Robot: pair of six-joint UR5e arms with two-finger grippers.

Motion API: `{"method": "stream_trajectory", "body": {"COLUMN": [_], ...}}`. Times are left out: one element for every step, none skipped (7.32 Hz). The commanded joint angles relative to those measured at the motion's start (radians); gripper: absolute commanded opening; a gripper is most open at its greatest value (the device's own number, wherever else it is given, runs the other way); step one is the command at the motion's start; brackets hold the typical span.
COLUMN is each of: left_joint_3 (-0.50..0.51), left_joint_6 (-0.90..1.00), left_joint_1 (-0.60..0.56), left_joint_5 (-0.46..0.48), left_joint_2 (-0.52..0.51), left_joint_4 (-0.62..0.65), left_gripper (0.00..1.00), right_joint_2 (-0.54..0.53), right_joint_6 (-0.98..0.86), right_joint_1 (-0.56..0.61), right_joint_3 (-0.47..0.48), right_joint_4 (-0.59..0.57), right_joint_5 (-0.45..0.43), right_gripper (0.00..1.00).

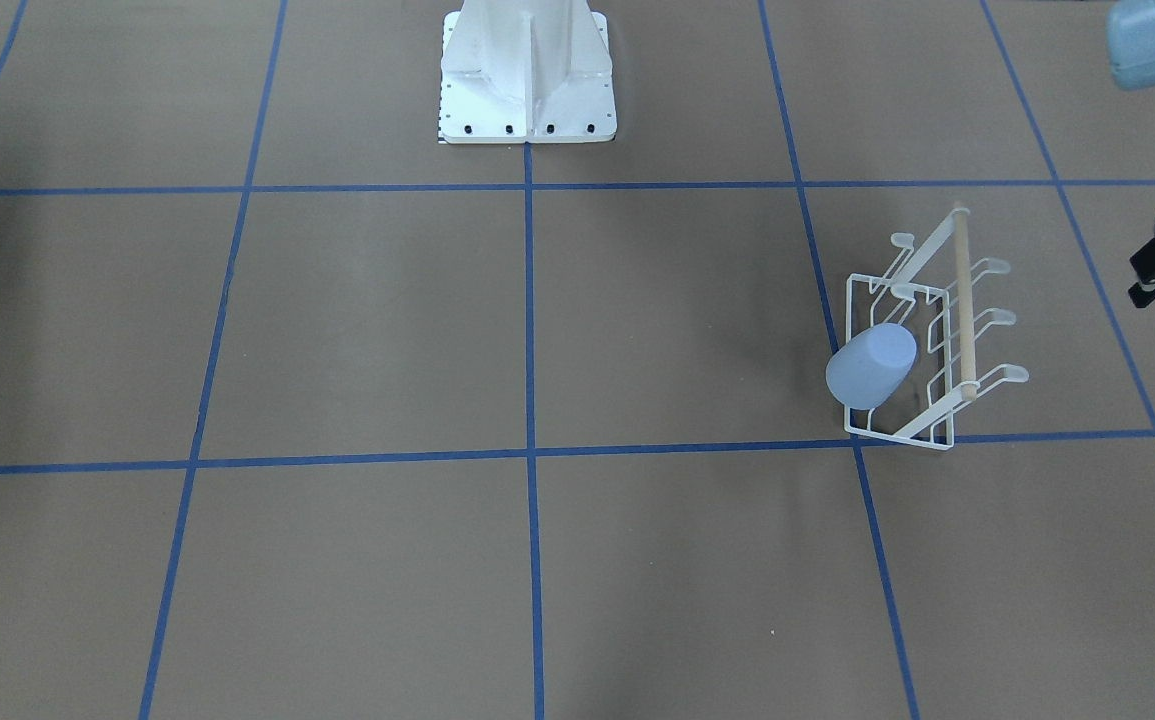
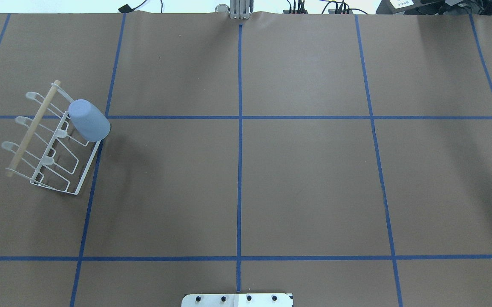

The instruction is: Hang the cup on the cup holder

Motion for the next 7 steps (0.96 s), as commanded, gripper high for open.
{"method": "stream_trajectory", "body": {"left_joint_3": [0.147, 0.192, 0.212, 0.21, 0.22, 0.23, 0.232], "left_joint_6": [0.279, 0.292, 0.294, 0.295, 0.294, 0.294, 0.292], "left_joint_1": [-0.159, -0.163, -0.176, -0.186, -0.187, -0.213, -0.219], "left_joint_5": [-0.055, -0.052, -0.049, -0.051, -0.054, -0.055, -0.055], "left_joint_2": [0.045, 0.056, 0.068, 0.124, 0.128, 0.135, 0.14], "left_joint_4": [-0.005, -0.012, -0.028, -0.037, -0.051, -0.049, -0.048], "left_gripper": [0.98, 0.98, 0.98, 0.98, 0.98, 0.98, 0.98], "right_joint_2": [-0.032, -0.049, -0.052, -0.062, -0.067, -0.067, -0.067], "right_joint_6": [0.0, 0.0, 0.0, 0.0, 0.002, 0.003, 0.005], "right_joint_1": [0.042, 0.052, 0.055, 0.056, 0.062, 0.062, 0.064], "right_joint_3": [0.004, 0.005, 0.002, 0.002, 0.001, -0.007, -0.007], "right_joint_4": [-0.002, 0.0, 0.0, 0.0, -0.002, 0.0, 0.0], "right_joint_5": [0.022, 0.032, 0.033, 0.032, 0.032, 0.03, 0.03], "right_gripper": [1.0, 1.0, 1.0, 1.0, 1.0, 1.0, 1.0]}}
